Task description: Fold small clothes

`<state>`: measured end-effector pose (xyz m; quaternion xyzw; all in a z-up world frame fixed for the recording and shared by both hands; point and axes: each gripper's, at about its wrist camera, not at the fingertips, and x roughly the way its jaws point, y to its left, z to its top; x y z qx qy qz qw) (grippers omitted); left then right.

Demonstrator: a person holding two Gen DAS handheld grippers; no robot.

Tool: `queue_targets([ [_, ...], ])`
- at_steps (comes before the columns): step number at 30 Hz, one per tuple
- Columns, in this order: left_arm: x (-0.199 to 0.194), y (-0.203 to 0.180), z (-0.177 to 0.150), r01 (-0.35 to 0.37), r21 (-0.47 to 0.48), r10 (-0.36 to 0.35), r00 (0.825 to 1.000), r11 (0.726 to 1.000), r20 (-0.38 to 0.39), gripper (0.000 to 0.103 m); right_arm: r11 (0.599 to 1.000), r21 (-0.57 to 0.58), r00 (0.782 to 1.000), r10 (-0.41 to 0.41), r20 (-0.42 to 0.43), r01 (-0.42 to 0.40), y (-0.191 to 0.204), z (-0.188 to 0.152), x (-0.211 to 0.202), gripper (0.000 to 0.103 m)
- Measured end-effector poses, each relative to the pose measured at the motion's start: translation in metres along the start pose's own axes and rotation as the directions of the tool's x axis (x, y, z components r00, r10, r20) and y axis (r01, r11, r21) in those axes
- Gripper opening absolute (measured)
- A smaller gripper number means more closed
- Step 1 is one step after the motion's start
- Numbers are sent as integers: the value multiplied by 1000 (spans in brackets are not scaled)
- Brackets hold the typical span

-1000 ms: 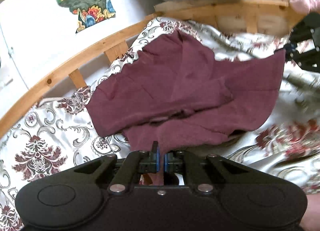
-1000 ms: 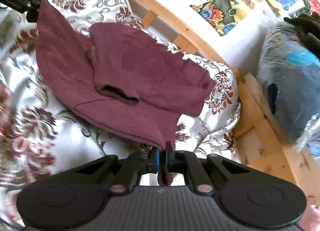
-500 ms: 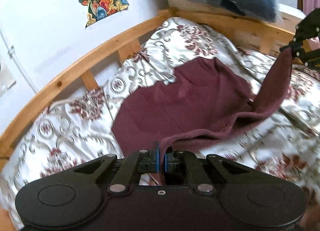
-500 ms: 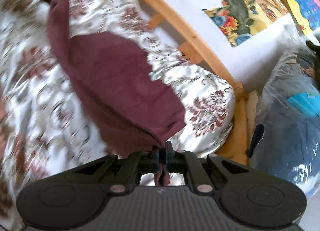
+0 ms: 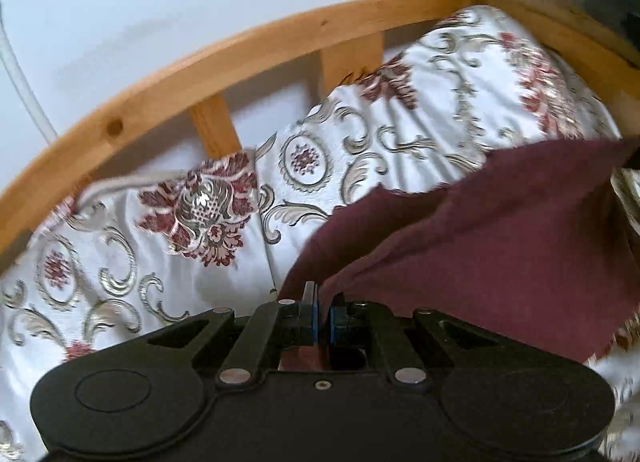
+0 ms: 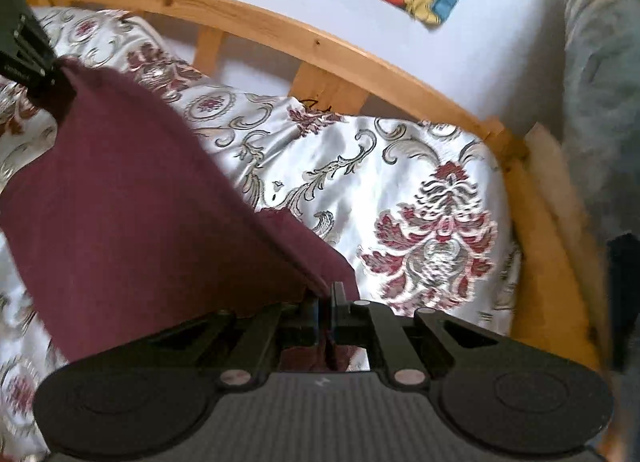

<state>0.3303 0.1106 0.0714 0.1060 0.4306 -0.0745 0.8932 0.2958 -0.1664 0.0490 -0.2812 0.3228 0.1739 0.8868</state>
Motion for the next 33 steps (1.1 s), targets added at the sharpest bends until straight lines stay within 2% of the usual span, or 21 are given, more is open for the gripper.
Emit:
queue_targets([
  [7, 65, 14, 11, 42, -130, -51, 997, 991, -64, 6, 988, 149, 998, 47, -42, -41, -21, -10, 63, 8],
  [8, 71, 16, 13, 48, -152, -59, 996, 987, -68, 7, 981, 189, 998, 56, -43, -47, -25, -13, 68, 12],
  [10, 80, 23, 15, 56, -195, -71, 995, 979, -69, 13, 958, 280, 997, 74, -21, -65, -34, -19, 74, 26],
  [12, 83, 29, 15, 53, -239, -69, 996, 970, -60, 24, 926, 368, 997, 77, 23, -80, -44, -25, 74, 48],
  [13, 83, 34, 14, 50, -267, -66, 997, 962, -51, 29, 912, 401, 996, 75, 38, -84, -48, -28, 73, 55],
  [14, 82, 39, 13, 39, -289, -53, 998, 956, -40, 44, 902, 424, 996, 70, 53, -86, -52, -30, 71, 64],
  [15, 80, 43, 12, 30, -297, -40, 999, 954, -26, 67, 895, 439, 996, 62, 68, -86, -54, -33, 68, 72],
  [16, 77, 45, 10, 26, -290, -29, 1000, 957, -6, 78, 888, 453, 995, 45, 84, -78, -54, -38, 64, 76],
  [17, 72, 46, 7, 17, -277, -12, 1000, 961, 19, 89, 887, 456, 995, 27, 95, -68, -53, -39, 62, 85],
  [18, 65, 47, 3, 8, -266, 5, 999, 964, 49, 90, 889, 455, 994, 5, 111, -55, -49, -43, 56, 92],
  [20, 50, 45, -9, 21, -228, 1, 995, 973, 99, 93, 893, 449, 986, -51, 158, -26, -37, -52, 42, 99],
  [22, 33, 39, -28, 30, -222, 3, 989, 975, 147, 101, 898, 441, 978, -94, 186, 2, -21, -61, 29, 102],
  [25, 9, 25, -67, 54, -197, -12, 978, 979, 208, 102, 885, 462, 965, -162, 206, 50, 5, -83, 12, 103],
  [28, -6, 11, -102, 52, -186, -10, 975, 981, 221, 102, 870, 482, 959, -213, 188, 99, 28, -105, 1, 103],
  [30, -13, 6, -122, 50, -244, 6, 975, 969, 221, 102, 862, 490, 953, -245, 179, 130, 40, -116, -4, 103],
  [33, -20, -2, -138, 66, -242, -17, 980, 968, 200, 102, 851, 493, 943, -292, 160, 180, 53, -127, -8, 103],
])
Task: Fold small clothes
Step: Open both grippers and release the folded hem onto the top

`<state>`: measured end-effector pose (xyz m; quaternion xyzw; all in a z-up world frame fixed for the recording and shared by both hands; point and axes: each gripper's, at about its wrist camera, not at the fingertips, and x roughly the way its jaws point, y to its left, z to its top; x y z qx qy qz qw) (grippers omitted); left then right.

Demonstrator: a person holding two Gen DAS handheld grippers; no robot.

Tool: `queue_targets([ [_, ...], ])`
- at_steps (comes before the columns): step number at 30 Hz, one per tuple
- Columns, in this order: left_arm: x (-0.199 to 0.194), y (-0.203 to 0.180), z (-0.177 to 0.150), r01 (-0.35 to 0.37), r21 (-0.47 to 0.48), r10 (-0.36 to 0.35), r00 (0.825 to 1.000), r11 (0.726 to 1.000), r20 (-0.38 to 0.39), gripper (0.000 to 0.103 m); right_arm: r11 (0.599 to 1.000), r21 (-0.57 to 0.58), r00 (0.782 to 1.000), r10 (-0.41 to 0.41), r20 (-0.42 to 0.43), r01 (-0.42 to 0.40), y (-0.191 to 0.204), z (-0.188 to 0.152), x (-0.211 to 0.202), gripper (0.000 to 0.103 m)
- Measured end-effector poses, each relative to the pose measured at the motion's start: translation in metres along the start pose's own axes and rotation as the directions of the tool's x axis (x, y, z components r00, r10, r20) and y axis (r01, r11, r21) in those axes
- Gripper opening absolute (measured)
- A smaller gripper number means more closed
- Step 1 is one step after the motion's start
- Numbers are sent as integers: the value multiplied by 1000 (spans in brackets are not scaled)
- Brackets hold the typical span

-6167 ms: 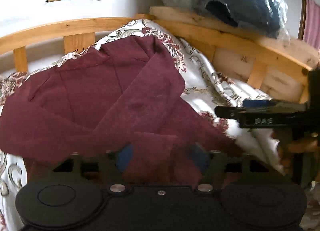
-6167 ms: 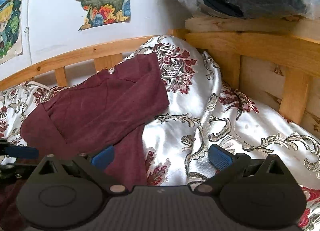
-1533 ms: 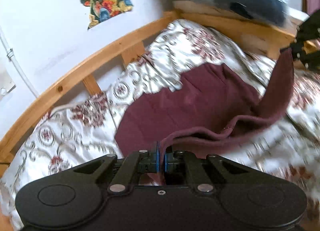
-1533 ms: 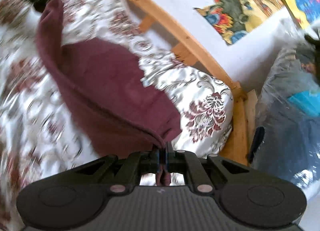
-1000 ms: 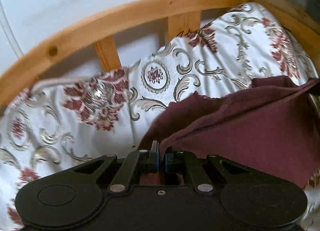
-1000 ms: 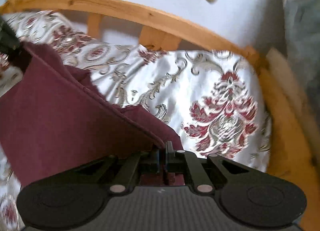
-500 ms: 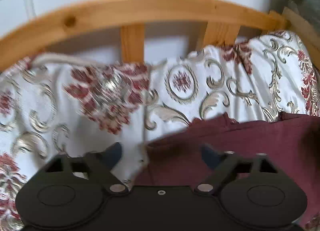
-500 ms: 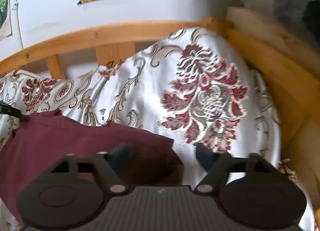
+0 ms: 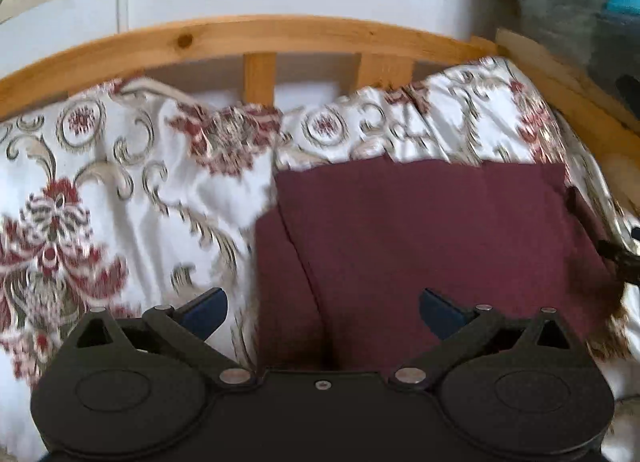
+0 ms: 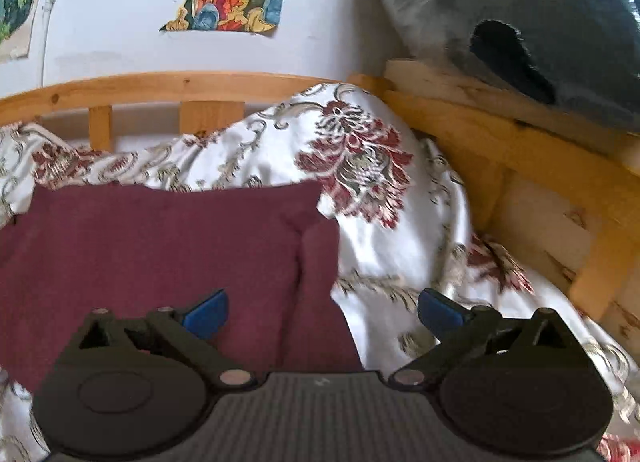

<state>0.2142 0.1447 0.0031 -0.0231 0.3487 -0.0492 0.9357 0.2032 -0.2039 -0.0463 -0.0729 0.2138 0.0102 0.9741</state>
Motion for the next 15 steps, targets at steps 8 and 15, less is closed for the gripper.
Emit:
queue_targets([
  [8, 16, 3, -26, -45, -35, 46, 999, 998, 6, 102, 985, 116, 992, -129, -9, 129, -10, -15, 8, 103],
  [15, 44, 15, -35, -75, -67, 70, 995, 995, -76, 102, 973, 153, 984, -162, -70, 171, -24, -18, 27, 103],
])
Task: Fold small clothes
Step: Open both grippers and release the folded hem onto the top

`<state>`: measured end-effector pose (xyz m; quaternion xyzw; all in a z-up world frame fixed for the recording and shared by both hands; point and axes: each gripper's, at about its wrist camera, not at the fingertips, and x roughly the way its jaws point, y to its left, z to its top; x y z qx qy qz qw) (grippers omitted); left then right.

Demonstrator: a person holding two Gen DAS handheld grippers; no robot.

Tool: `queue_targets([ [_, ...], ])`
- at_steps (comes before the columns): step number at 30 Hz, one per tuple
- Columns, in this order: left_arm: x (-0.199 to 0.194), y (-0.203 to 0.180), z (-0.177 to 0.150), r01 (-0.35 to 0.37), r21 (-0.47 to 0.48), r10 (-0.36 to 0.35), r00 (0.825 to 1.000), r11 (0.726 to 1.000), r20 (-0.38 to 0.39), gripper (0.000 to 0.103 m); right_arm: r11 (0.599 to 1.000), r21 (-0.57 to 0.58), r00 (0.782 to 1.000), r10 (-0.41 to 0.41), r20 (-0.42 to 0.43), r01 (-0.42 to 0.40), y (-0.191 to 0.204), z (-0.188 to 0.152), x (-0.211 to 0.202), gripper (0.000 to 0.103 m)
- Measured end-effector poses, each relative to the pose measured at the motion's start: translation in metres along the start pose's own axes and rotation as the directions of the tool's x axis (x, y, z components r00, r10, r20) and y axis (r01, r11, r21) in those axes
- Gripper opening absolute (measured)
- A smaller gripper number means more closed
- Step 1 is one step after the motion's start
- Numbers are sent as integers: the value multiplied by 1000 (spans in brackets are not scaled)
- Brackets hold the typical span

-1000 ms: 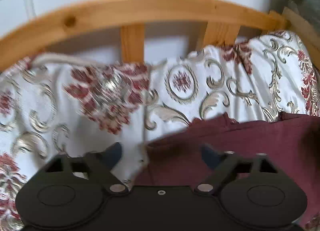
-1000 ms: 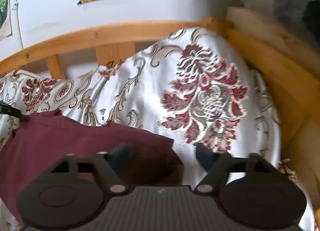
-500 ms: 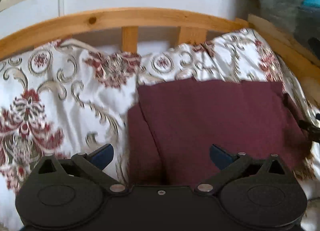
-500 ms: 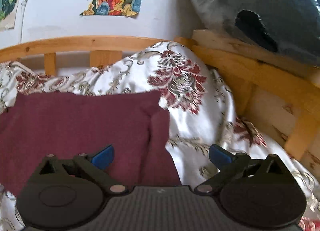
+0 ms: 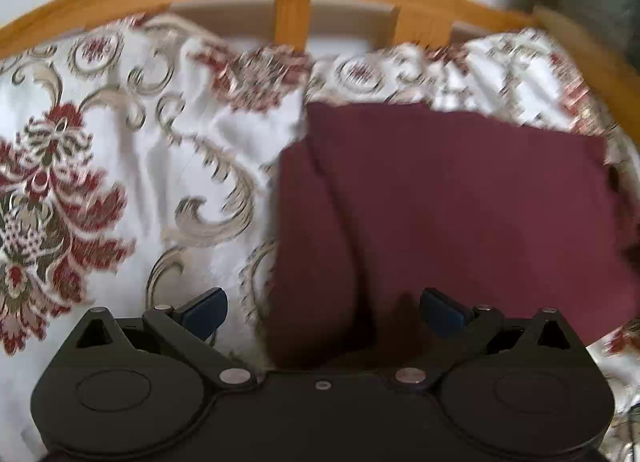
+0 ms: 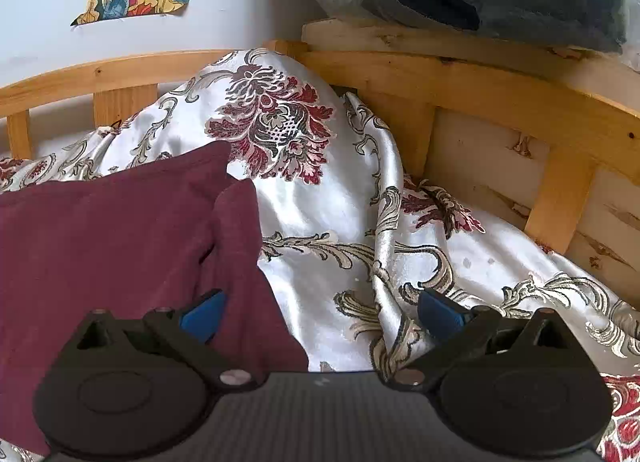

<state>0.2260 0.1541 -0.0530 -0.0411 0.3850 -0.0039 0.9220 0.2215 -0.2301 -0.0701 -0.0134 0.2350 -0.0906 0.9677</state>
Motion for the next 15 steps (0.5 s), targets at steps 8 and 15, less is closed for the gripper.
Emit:
queue_targets([
  [8, 13, 19, -7, 69, -84, -72, 997, 994, -31, 102, 998, -48, 999, -48, 18, 49, 11, 14, 9, 103],
  [15, 15, 19, -7, 72, -82, -75, 997, 994, -32, 102, 997, -37, 997, -66, 28, 67, 21, 14, 12, 103],
])
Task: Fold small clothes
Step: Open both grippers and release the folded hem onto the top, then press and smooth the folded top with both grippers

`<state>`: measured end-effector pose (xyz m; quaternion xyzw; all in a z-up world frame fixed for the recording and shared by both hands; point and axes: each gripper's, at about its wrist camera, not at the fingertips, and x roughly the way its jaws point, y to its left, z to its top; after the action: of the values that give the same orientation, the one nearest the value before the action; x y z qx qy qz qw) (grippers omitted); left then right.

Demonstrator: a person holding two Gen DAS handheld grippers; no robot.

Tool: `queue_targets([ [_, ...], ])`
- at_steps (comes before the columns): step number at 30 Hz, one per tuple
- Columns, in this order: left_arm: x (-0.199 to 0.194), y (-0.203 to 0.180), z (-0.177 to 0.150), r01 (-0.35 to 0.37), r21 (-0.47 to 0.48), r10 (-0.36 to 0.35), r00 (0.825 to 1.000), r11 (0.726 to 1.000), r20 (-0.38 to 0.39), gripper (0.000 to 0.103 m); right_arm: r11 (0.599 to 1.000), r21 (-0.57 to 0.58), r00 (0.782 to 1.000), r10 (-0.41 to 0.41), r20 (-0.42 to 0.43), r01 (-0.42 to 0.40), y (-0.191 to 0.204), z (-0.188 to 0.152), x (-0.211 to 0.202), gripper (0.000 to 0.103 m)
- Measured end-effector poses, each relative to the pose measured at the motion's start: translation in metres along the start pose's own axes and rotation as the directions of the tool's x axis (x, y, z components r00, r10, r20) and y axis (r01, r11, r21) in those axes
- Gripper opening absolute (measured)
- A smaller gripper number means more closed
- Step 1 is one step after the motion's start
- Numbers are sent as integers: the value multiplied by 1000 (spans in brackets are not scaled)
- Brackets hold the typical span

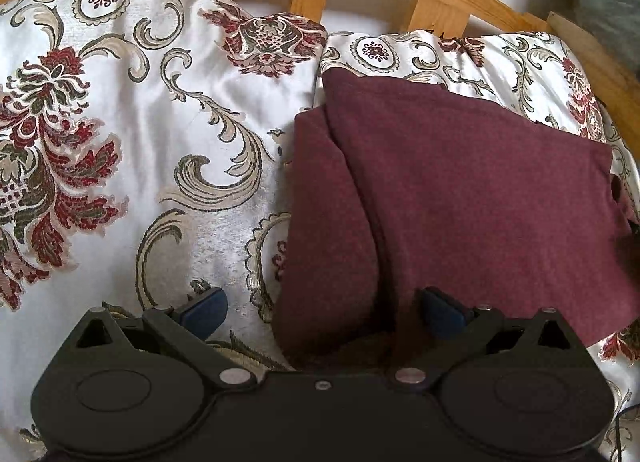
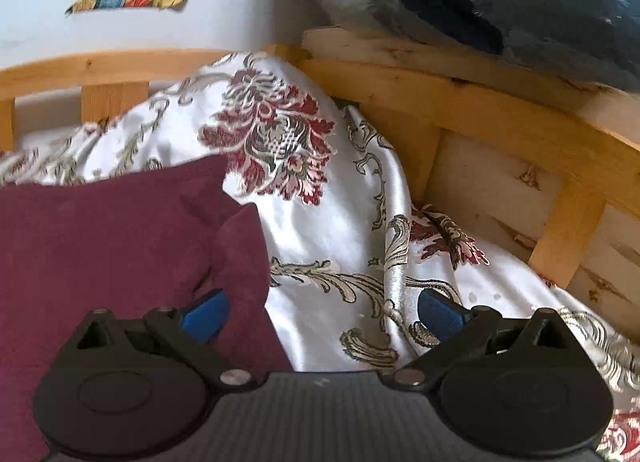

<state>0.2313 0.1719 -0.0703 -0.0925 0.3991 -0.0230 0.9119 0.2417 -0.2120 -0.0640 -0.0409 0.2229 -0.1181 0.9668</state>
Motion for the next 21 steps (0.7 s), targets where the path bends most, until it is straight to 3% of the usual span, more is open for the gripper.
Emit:
queue_targets([
  [5, -1, 0, 1, 4, -3, -4, 1000, 1000, 1, 102, 1000, 10, 995, 19, 99, -20, 12, 3, -36, 103],
  [10, 0, 1, 2, 9, -6, -9, 1000, 1000, 3, 102, 992, -91, 979, 106, 176, -90, 45, -1, -71, 103],
  [13, -3, 3, 1, 33, -18, -33, 999, 999, 17, 102, 969, -153, 969, 212, 125, -193, 69, -8, -79, 103],
  [17, -10, 4, 0, 98, -43, -95, 993, 994, 72, 102, 945, -111, 949, 312, 35, -307, 92, -14, -76, 103],
  [21, -11, -1, 1, 146, -10, -144, 985, 989, 90, 102, 936, -121, 942, 336, 16, -332, 106, -22, -70, 103],
])
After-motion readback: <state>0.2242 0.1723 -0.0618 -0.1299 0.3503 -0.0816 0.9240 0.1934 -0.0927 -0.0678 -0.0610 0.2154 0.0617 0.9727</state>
